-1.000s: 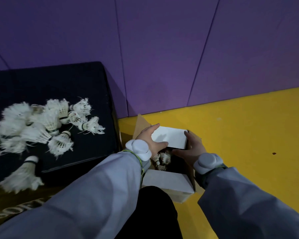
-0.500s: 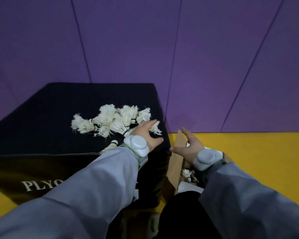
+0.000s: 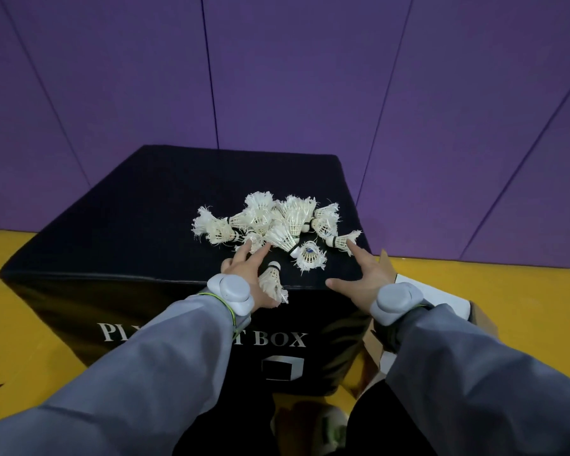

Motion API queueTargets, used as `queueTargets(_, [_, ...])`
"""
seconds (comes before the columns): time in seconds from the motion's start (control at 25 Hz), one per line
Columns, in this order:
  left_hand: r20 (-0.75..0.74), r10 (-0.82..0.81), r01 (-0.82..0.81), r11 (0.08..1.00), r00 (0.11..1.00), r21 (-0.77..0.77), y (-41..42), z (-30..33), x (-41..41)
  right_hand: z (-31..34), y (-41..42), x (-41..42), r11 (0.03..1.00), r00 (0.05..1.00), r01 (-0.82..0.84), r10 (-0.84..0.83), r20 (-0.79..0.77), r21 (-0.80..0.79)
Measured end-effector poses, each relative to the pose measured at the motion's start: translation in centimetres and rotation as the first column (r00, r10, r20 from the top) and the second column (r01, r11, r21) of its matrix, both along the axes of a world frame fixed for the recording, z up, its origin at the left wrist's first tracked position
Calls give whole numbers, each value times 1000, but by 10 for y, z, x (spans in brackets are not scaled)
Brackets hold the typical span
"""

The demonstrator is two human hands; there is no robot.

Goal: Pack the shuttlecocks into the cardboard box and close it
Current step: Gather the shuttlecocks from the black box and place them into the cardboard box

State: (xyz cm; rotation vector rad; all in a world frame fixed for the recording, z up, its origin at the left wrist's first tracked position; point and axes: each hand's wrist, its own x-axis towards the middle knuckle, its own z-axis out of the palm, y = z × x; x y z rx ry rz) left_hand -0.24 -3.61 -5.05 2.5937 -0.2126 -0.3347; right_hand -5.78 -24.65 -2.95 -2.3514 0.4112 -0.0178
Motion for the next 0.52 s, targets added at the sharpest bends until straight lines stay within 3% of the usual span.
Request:
queueTargets(0.12, [58, 29, -24, 996, 998, -86, 3, -5, 13, -8, 0, 18, 996, 997, 70, -71, -16, -55])
queueTargets(0.24, [45, -72, 77, 988, 996, -136, 3, -7, 38, -16, -4, 38, 991, 990, 129, -131, -58, -33])
queueTargets(0.4, [33, -181, 184, 977, 983, -107, -5, -4, 68, -20, -5, 60, 986, 986, 150, -155, -68, -68])
queueTargets(0.52, [79, -153, 162, 980, 985, -113, -15, -6, 79, -21, -2, 72, 981, 980, 181, -186, -68, -77])
